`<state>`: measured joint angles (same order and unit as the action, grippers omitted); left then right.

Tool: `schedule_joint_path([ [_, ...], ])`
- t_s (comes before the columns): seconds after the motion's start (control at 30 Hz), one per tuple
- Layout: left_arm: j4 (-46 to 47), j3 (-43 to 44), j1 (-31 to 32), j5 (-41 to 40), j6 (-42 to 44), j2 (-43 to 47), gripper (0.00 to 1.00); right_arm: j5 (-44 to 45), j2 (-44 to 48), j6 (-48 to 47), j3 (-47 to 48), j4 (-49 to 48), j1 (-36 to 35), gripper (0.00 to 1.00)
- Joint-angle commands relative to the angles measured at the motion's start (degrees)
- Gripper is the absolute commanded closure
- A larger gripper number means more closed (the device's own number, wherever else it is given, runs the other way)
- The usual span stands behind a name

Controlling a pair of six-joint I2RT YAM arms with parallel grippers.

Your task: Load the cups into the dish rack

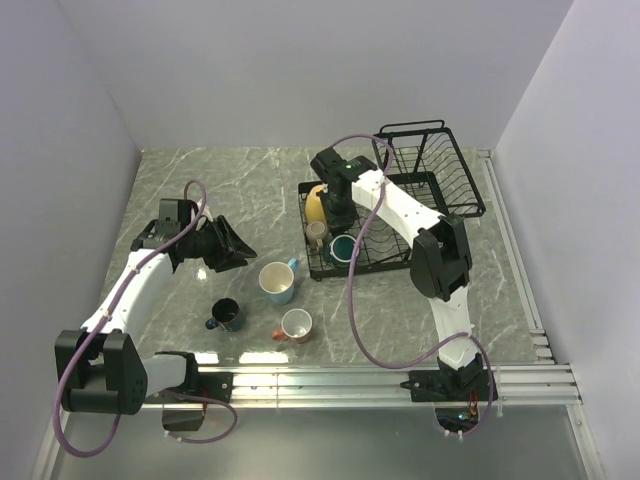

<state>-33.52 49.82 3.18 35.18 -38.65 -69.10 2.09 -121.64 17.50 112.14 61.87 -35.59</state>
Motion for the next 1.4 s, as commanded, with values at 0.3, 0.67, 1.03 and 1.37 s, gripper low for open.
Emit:
schedule_joint_path([
  [0.3, 1.09, 0.01, -0.28, 0.94, -0.46, 1.34, 0.53, 1.51, 0.35, 1.22, 0.10, 4.31, 0.00, 0.31],
  [0.67, -0.49, 1.41, -0.28, -2.21, 0.68, 0.20, 0.53, 3.01, 2.82, 2.98, 6.15, 7.39, 0.09, 0.20],
  [1.03, -3.57, 3.70, -0.19, -6.61, 3.41, -1.04, 0.53, 3.27, 5.45, 4.12, 11.70, 10.20, -0.09, 0.19],
  [1.37, -6.56, 6.60, 6.91, -13.46, 5.17, -2.17, 0.54, 3.27, 9.76, 5.88, 16.27, 12.05, -0.53, 0.19],
])
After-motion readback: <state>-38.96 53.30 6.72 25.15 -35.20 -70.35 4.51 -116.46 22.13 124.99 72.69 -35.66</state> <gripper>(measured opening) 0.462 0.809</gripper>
